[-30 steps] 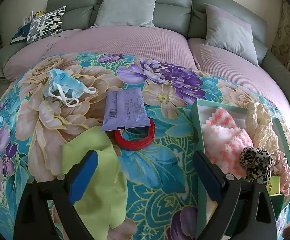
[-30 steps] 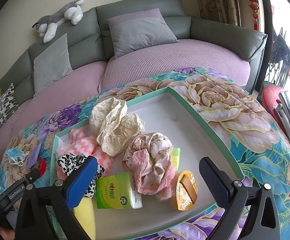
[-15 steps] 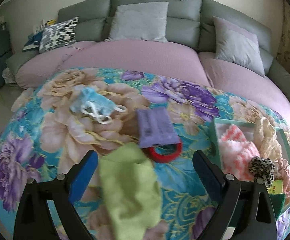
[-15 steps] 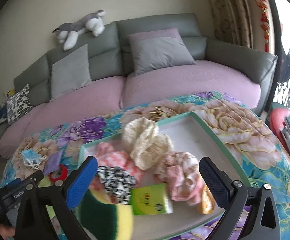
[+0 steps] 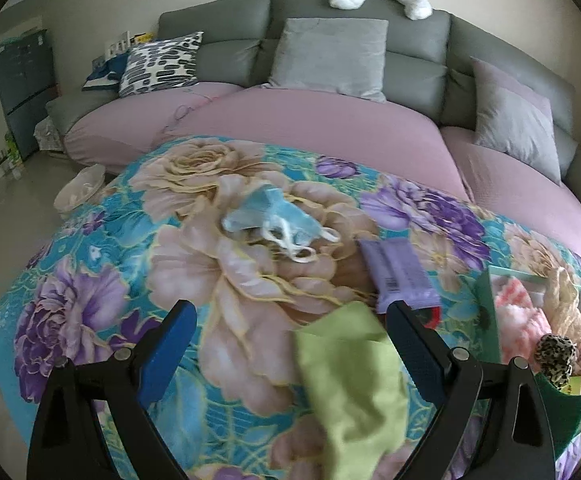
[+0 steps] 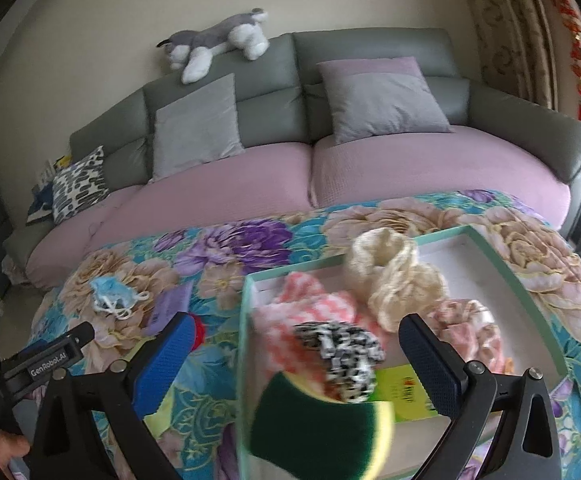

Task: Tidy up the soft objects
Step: 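Move both tools away from the tray toward the remaining items on the bed, then grasp the lime-green cloth with the left tool while the right tool grasps the purple packet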

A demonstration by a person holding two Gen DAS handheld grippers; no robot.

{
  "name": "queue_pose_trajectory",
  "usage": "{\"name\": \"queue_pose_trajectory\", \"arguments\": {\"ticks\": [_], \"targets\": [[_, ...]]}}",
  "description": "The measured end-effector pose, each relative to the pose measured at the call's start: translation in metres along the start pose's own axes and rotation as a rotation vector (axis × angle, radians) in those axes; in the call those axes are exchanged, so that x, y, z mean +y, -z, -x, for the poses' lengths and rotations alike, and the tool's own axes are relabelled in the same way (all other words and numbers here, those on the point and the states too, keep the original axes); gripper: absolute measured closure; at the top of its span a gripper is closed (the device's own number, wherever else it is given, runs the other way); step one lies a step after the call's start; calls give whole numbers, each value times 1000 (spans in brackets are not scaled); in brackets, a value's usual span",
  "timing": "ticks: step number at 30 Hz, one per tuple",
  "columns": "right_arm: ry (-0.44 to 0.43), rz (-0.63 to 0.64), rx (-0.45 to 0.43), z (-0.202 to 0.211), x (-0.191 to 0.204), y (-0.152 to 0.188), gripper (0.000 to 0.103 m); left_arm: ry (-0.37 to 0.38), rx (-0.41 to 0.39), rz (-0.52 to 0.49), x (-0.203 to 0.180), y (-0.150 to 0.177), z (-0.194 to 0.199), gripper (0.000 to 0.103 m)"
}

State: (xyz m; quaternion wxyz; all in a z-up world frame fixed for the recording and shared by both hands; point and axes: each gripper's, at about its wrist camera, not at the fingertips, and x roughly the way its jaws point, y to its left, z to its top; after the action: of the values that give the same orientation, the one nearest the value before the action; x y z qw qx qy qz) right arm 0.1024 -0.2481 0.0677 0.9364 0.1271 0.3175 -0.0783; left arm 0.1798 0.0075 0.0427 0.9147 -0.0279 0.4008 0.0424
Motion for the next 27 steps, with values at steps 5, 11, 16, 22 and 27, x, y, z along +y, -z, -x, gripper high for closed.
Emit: {"name": "queue_pose_trajectory", "arguments": {"ticks": [5,11,16,22,27], "targets": [[-37,42,12,-6,28,4,0,-15,7,36,22,-2,-1,7],[-99,98,58,-22,66,16,0,-23,46,56,36,0,-11,7],[-128,142,107,-39,89,28,0,-6,88,61,41,4,-21,7],[-85,168,135,-47,93,34,0,21,135,36,40,11,-32,7],[-62,130,152,-53,81,33,0,43,180,48,39,19,-44,7]]}}
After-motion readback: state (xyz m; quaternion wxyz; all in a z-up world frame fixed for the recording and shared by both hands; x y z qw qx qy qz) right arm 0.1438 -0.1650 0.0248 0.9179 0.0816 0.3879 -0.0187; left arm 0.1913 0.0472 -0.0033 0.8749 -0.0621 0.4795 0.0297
